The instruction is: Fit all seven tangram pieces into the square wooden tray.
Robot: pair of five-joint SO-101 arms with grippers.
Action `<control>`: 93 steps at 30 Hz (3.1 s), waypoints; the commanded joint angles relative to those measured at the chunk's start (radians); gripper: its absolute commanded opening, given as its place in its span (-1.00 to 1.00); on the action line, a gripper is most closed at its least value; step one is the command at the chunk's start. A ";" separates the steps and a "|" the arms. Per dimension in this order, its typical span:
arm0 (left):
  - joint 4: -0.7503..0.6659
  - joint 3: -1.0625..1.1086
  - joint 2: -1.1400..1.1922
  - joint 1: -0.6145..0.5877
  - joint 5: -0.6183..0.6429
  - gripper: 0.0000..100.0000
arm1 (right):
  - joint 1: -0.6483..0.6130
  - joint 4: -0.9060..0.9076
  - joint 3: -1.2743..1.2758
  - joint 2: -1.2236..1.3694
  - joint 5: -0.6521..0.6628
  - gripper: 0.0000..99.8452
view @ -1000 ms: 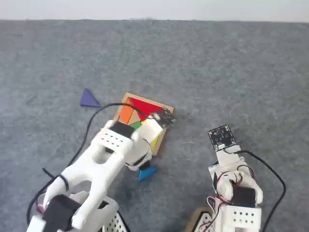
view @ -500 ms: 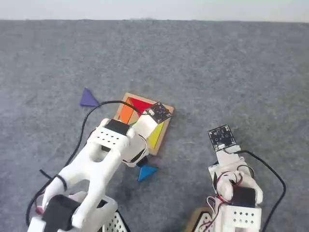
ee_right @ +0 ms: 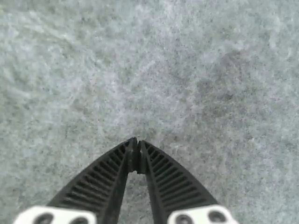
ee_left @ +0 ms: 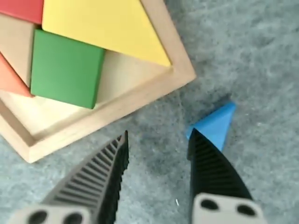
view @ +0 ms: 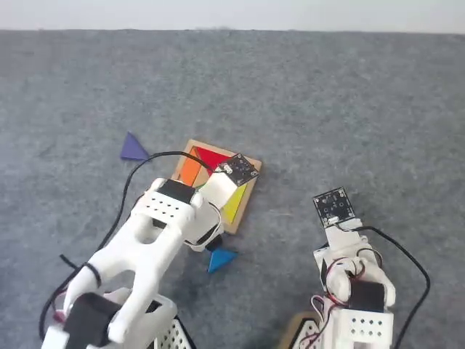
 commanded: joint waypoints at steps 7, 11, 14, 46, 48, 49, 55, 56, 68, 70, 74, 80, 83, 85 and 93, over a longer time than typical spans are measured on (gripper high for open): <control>-0.041 0.035 -0.002 0.152 -0.046 -0.61 | -0.004 0.002 0.017 -0.016 0.008 -0.98; -0.044 0.035 0.000 0.075 -0.066 -0.61 | -0.004 0.002 0.017 -0.016 0.008 -0.98; -0.040 0.041 0.000 0.051 -0.115 -0.61 | -0.004 0.002 0.017 -0.016 0.008 -0.98; -0.077 0.124 0.000 0.198 -0.186 -0.82 | -0.004 0.002 0.017 -0.016 0.008 -0.98; -0.075 0.127 0.000 0.198 -0.186 -0.83 | -0.004 0.002 0.017 -0.016 0.008 -0.98; -0.075 0.130 0.000 0.198 -0.186 -0.83 | -0.004 0.002 0.017 -0.016 0.008 -0.98; -0.038 0.117 -0.011 0.198 -0.186 -0.91 | -0.004 0.002 0.017 -0.016 0.008 -0.98; -0.006 0.096 -0.011 0.198 -0.186 -0.93 | -0.004 0.002 0.017 -0.016 0.008 -0.98; 0.405 -0.262 -0.003 0.149 -0.190 -0.95 | -0.004 0.002 0.017 -0.016 0.008 -0.98; 0.439 -0.341 0.000 0.084 -0.201 -0.95 | -0.004 0.002 0.017 -0.016 0.008 -0.98; 0.459 -0.449 0.002 -0.057 -0.273 -0.95 | -0.004 0.002 0.017 -0.016 0.008 -0.98; 0.344 -0.418 0.002 -0.110 -0.212 -0.95 | -0.004 0.002 0.017 -0.016 0.008 -0.98; 0.247 -0.344 0.002 -0.078 -0.273 -0.95 | -0.004 0.002 0.017 -0.016 0.008 -0.98; 0.190 -0.289 0.002 -0.037 -0.391 -0.95 | -0.004 0.002 0.017 -0.016 0.008 -0.98; 0.130 -0.231 0.002 -0.014 -0.812 -0.94 | -0.004 0.002 0.017 -0.016 0.008 -0.98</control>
